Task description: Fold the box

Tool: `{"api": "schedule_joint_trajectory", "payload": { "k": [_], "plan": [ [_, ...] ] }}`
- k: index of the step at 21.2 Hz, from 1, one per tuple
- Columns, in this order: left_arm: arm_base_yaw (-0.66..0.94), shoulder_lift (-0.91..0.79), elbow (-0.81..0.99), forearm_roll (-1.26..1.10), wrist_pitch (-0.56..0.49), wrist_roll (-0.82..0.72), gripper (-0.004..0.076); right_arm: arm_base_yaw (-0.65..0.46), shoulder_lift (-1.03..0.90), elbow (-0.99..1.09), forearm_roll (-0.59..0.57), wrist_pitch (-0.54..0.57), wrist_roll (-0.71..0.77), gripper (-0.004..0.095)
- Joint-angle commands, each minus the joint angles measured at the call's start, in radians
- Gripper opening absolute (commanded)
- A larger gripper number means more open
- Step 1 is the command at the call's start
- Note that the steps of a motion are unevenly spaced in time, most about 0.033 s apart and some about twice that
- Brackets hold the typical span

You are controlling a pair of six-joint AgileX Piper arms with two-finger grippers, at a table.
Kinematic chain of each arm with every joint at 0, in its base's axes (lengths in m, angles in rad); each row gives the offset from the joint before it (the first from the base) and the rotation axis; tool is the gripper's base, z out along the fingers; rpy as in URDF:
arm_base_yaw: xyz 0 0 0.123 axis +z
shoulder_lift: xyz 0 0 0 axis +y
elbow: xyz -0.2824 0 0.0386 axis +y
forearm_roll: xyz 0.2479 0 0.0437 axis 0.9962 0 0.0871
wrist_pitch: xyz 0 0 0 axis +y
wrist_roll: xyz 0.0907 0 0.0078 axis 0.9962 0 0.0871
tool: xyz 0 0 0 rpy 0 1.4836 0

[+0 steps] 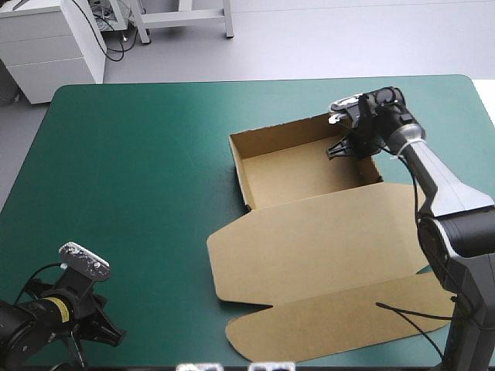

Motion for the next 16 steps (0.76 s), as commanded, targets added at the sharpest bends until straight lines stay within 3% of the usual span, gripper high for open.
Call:
{"api": "schedule_joint_trajectory", "payload": {
  "k": [1,11,16],
  "plan": [
    [-0.007,0.002,-0.023,-0.003,0.038,-0.010,-0.0008,-0.117,-0.056,-0.049,-0.093,-0.097,-0.007,-0.0019],
    [-0.007,0.002,-0.023,-0.003,0.038,-0.010,-0.0008,-0.574,-0.056,-0.049,-0.065,-0.165,0.015,-0.0019],
    [-0.007,0.002,-0.023,-0.003,0.038,-0.008,-0.0008,-0.681,-0.056,-0.049,0.003,-0.182,0.039,-0.0019]
  ]
}}
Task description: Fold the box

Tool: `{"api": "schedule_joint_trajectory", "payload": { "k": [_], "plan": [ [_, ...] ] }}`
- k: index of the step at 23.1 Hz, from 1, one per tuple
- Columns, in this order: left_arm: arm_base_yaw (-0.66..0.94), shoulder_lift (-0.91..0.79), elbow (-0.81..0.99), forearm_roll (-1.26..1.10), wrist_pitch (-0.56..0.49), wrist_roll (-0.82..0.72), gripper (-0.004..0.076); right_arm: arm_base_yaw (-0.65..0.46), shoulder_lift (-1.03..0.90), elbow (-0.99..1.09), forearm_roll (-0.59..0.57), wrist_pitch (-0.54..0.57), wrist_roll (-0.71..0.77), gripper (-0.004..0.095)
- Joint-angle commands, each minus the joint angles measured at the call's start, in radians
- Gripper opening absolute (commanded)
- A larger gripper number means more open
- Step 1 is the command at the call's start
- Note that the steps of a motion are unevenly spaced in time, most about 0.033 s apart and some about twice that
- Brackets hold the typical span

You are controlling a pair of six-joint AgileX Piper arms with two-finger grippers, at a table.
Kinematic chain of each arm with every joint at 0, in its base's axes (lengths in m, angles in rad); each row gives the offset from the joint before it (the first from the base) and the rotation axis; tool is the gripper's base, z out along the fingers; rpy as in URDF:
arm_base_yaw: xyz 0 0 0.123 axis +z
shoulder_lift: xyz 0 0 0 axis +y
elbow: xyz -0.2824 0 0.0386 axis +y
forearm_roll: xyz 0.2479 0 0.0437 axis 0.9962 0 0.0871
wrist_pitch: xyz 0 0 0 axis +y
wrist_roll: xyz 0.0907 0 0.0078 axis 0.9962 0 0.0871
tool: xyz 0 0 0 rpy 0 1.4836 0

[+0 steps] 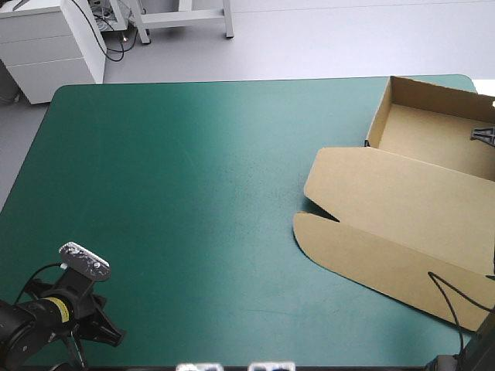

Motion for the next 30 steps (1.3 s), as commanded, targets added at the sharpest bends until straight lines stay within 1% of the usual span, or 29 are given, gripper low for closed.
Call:
{"api": "schedule_joint_trajectory", "payload": {
  "k": [1,7,9,10,11,12,13,14,16,18,20,22,24,26,29,30],
  "plan": [
    [-0.007,0.002,-0.023,-0.001,0.038,-0.006,-0.0008,-0.058,-0.055,-0.033,0.008,-0.057,0.008,-0.0019],
    [-0.007,0.002,-0.023,0.025,0.038,0.008,-0.0008,-0.086,-0.055,-0.033,0.005,-0.045,0.006,-0.0006],
    [-0.007,0.002,-0.023,0.039,0.038,0.008,-0.0008,-0.086,-0.055,-0.033,0.007,-0.040,0.000,0.0099],
    [-0.007,0.002,-0.023,0.039,0.038,0.008,-0.0008,-0.086,-0.055,-0.033,0.007,-0.040,-0.013,0.0251],
    [-0.007,0.002,-0.023,0.039,0.038,0.008,-0.0008,-0.086,-0.055,-0.033,0.007,-0.040,-0.020,0.0352],
    [-0.007,0.002,-0.023,0.039,0.038,0.008,-0.0008,-0.086,-0.055,-0.033,0.007,-0.040,-0.020,0.0576],
    [-0.007,0.002,-0.023,0.039,0.038,0.008,-0.0008,-0.086,-0.055,-0.033,0.010,-0.040,-0.020,0.0659],
    [-0.007,0.002,-0.023,0.039,0.038,0.008,-0.0008,-0.086,-0.055,-0.033,0.010,-0.045,-0.013,0.0808],
    [-0.007,0.002,-0.023,0.036,0.038,0.008,-0.0008,-0.086,-0.055,-0.033,0.008,-0.048,-0.009,0.0858],
    [-0.007,0.002,-0.023,0.033,0.038,0.008,-0.0008,-0.086,-0.076,-0.033,0.006,-0.046,-0.009,0.0837],
    [-0.007,0.002,-0.023,0.033,0.038,0.008,-0.0008,-0.086,-0.121,-0.035,0.006,-0.050,-0.011,0.0795],
    [-0.007,0.002,-0.023,0.033,0.038,0.008,-0.0008,-0.086,-0.176,-0.058,0.012,-0.055,-0.011,0.0728],
    [-0.007,0.002,-0.023,0.033,0.038,0.008,-0.0008,-0.086,-0.216,-0.093,0.085,-0.039,-0.013,0.0635],
    [-0.007,0.002,-0.023,0.033,0.038,0.008,-0.0008,-0.084,-0.243,-0.112,0.170,-0.013,-0.061,0.0536],
    [-0.007,0.002,-0.023,0.033,0.038,0.008,-0.0008,-0.084,-0.275,-0.133,0.311,0.047,-0.174,0.0298],
    [-0.007,0.002,-0.023,0.033,0.038,0.008,-0.0008,-0.084,-0.288,-0.133,0.341,0.069,-0.195,0.0195]
  ]
}}
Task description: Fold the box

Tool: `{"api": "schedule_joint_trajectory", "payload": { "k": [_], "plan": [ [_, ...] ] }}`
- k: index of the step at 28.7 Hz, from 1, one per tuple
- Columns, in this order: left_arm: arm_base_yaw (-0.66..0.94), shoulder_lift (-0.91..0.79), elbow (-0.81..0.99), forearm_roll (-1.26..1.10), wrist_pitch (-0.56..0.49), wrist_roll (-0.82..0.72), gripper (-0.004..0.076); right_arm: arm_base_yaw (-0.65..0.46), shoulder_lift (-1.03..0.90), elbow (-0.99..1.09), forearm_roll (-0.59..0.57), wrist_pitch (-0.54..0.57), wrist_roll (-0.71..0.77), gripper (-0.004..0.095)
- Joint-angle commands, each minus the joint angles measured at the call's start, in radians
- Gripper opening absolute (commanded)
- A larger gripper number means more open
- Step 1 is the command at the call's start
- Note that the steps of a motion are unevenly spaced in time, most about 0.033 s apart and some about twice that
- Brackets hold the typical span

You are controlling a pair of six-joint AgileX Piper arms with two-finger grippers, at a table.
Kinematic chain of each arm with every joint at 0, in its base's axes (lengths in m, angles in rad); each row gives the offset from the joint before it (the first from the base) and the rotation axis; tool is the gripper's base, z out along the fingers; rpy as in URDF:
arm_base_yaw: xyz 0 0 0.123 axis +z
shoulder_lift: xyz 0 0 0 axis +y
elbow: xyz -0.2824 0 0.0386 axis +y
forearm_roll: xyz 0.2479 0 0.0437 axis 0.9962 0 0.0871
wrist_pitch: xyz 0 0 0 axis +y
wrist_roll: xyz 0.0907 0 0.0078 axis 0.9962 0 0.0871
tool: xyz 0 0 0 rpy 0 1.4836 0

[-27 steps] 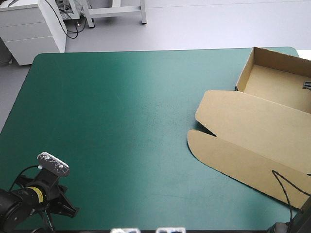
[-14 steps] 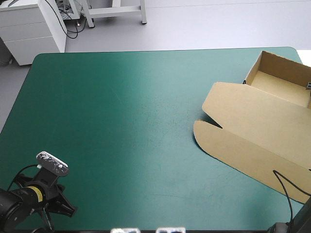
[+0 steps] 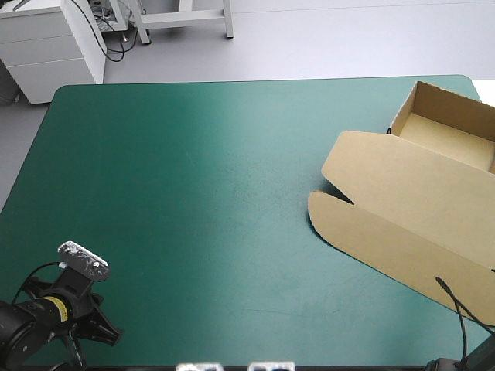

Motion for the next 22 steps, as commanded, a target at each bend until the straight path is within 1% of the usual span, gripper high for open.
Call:
{"api": "schedule_joint_trajectory", "payload": {
  "k": [1,2,5,6,8,9,13,16,19,20,22],
  "plan": [
    [-0.007,0.002,-0.023,0.002,0.038,-0.001,-0.0008,-0.008,-0.091,-0.039,0.141,0.044,-0.107,0.0090],
    [-0.007,0.002,-0.023,0.002,0.038,-0.001,-0.0008,-0.008,-0.101,-0.039,0.167,0.067,-0.122,-0.0010],
    [-0.007,0.002,-0.023,0.002,0.038,-0.001,-0.0008,-0.008,-0.132,-0.039,0.271,0.157,-0.173,-0.0009],
    [-0.007,0.002,-0.023,0.002,0.038,-0.001,-0.0008,-0.006,-0.146,-0.039,0.340,0.206,-0.197,-0.0008],
    [-0.007,0.002,-0.023,0.002,0.038,-0.001,-0.0008,0.002,-0.167,-0.037,0.381,0.229,-0.208,-0.0008],
    [-0.007,0.002,-0.023,0.002,0.038,-0.001,-0.0008,0.011,-0.177,-0.037,0.381,0.229,-0.208,-0.0008],
    [-0.007,0.002,-0.023,0.000,0.038,-0.001,-0.0008,0.101,-0.237,-0.037,0.340,0.229,-0.209,-0.0008],
    [-0.007,0.002,-0.023,0.000,0.033,-0.001,-0.0008,0.213,-0.275,-0.037,0.303,0.229,-0.207,-0.0008],
    [-0.007,0.002,-0.023,0.000,0.026,-0.001,-0.0008,0.351,-0.307,-0.036,0.229,0.229,-0.186,-0.0008],
    [-0.007,0.002,-0.023,0.000,0.022,-0.003,-0.0008,0.413,-0.317,-0.031,0.188,0.229,-0.184,-0.0008],
    [-0.007,0.002,-0.023,0.000,0.011,-0.015,-0.0008,0.500,-0.335,-0.024,0.129,0.229,-0.176,-0.0008]
  ]
}}
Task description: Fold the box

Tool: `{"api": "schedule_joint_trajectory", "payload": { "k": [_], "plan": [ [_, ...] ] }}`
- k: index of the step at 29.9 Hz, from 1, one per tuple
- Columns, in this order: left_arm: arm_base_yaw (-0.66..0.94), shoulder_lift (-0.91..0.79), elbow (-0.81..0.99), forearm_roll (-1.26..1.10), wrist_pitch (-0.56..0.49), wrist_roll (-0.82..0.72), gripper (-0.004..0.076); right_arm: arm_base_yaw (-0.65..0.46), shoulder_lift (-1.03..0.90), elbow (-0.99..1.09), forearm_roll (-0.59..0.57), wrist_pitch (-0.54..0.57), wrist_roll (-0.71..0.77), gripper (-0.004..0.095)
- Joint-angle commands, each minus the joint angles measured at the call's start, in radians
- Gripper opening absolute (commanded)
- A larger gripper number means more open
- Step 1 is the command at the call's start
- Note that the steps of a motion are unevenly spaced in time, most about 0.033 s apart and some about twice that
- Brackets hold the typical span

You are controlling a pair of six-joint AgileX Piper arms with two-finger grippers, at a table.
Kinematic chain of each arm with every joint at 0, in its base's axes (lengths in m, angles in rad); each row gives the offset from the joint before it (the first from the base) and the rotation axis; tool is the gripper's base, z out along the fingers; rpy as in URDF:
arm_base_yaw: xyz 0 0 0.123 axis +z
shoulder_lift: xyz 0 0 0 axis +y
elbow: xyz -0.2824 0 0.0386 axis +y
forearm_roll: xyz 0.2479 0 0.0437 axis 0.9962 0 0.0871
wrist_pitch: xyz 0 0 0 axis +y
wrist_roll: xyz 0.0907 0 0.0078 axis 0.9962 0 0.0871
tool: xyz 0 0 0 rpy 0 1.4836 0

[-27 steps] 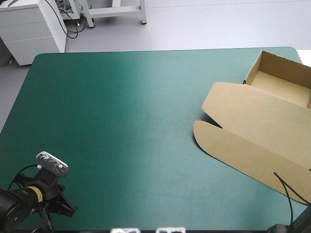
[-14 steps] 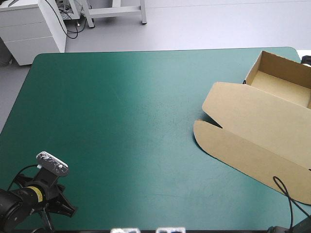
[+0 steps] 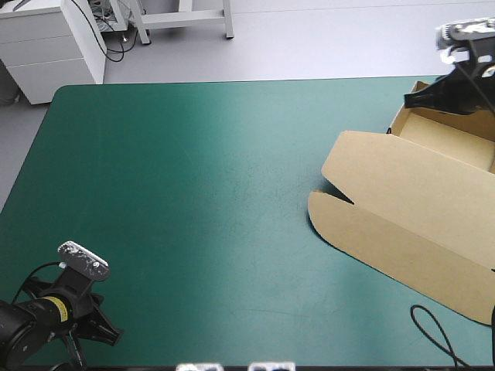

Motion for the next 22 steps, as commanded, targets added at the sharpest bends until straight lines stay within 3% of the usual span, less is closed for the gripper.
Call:
{"api": "schedule_joint_trajectory", "payload": {
  "k": [1,4,9,22],
  "plan": [
    [-0.007,0.002,-0.023,0.003,0.000,-0.038,-0.0008,0.145,-0.068,-0.016,-0.100,-0.004,0.030,-0.0008],
    [-0.007,0.002,-0.023,0.001,-0.021,-0.039,-0.0008,0.227,-0.111,0.022,-0.132,-0.004,0.052,-0.0009],
    [-0.007,0.002,-0.023,0.001,-0.047,-0.038,-0.0008,0.268,-0.232,0.181,-0.108,-0.036,0.054,-0.0008],
    [-0.007,-0.036,-0.023,-0.008,-0.101,-0.042,-0.0008,0.268,-0.812,0.986,-0.115,-0.306,0.078,-0.0009]
  ]
}}
